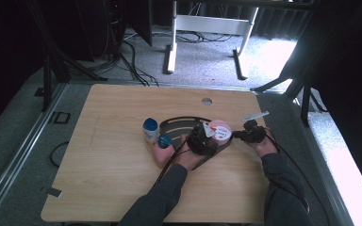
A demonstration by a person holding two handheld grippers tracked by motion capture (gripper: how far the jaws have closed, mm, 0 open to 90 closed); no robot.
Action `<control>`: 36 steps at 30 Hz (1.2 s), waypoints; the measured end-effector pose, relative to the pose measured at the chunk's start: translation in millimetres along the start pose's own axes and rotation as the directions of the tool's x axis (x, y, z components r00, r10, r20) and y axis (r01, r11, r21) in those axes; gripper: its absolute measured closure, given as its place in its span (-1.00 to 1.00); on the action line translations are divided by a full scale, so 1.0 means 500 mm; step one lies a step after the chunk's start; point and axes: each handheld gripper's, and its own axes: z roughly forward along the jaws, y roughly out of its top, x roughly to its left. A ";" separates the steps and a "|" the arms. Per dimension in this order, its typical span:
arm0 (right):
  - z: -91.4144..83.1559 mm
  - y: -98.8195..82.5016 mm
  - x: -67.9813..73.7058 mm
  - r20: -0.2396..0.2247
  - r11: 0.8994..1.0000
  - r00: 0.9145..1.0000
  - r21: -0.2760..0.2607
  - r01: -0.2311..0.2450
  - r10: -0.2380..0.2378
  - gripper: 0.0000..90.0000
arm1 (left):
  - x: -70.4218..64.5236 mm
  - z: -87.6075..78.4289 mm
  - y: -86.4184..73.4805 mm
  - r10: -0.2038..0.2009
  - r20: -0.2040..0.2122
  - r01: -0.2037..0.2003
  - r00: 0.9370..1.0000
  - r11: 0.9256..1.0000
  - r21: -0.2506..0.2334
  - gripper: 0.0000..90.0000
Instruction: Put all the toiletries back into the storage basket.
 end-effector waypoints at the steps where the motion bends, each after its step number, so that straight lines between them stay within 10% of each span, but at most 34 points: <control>1: -0.002 0.000 0.001 -0.004 1.000 1.000 -0.004 -0.001 0.001 1.00 | 0.000 0.000 0.000 -0.001 0.000 0.001 1.000 1.000 0.001 -0.19; 15: -0.013 -0.027 -0.010 -0.015 0.999 0.999 0.001 -0.049 0.049 0.55 | -0.029 -0.033 -0.012 -0.030 -0.081 0.028 0.996 0.999 -0.031 0.06; 23: -0.002 -0.057 0.010 -0.008 0.999 0.999 0.009 -0.034 0.034 0.39 | -0.030 -0.051 -0.021 -0.097 0.010 0.097 0.995 0.995 -0.024 0.04; 36: 0.000 -0.086 0.043 0.016 1.000 1.000 -0.012 -0.019 0.020 0.27 | -0.032 -0.070 -0.035 -0.101 0.094 0.102 0.990 0.995 -0.010 -0.10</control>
